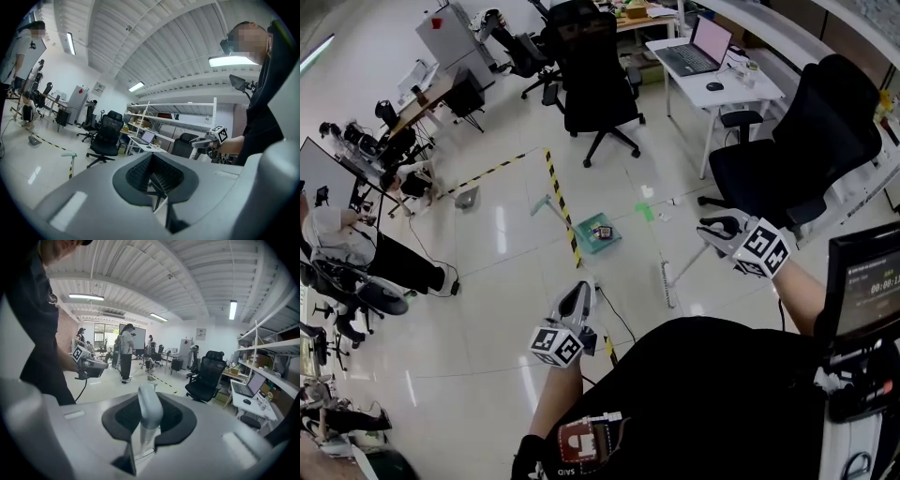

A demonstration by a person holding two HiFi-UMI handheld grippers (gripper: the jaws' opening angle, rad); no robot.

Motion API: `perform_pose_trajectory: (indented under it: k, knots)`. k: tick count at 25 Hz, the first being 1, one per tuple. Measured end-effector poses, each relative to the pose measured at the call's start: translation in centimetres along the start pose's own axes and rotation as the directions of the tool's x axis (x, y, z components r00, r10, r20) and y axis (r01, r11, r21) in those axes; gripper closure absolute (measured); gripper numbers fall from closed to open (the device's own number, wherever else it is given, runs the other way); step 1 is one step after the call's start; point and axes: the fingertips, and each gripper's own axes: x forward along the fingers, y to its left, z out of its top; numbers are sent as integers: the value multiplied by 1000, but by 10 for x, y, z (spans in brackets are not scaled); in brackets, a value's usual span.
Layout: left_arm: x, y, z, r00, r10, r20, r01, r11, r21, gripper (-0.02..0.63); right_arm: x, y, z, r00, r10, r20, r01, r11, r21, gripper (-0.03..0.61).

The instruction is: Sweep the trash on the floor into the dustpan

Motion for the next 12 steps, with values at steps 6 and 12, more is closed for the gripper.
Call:
perform_pose_trajectory:
  k: [6,12]
  knots:
    - [-8,-32,-8,1000,25,12,-25,1000,11,614,-23,18,-9,998,57,30,-56,998,-4,518]
    - [6,-60,-7,998,65,21,-65,998,-7,614,-36,14,-16,993,109,38,-109,994,-17,518]
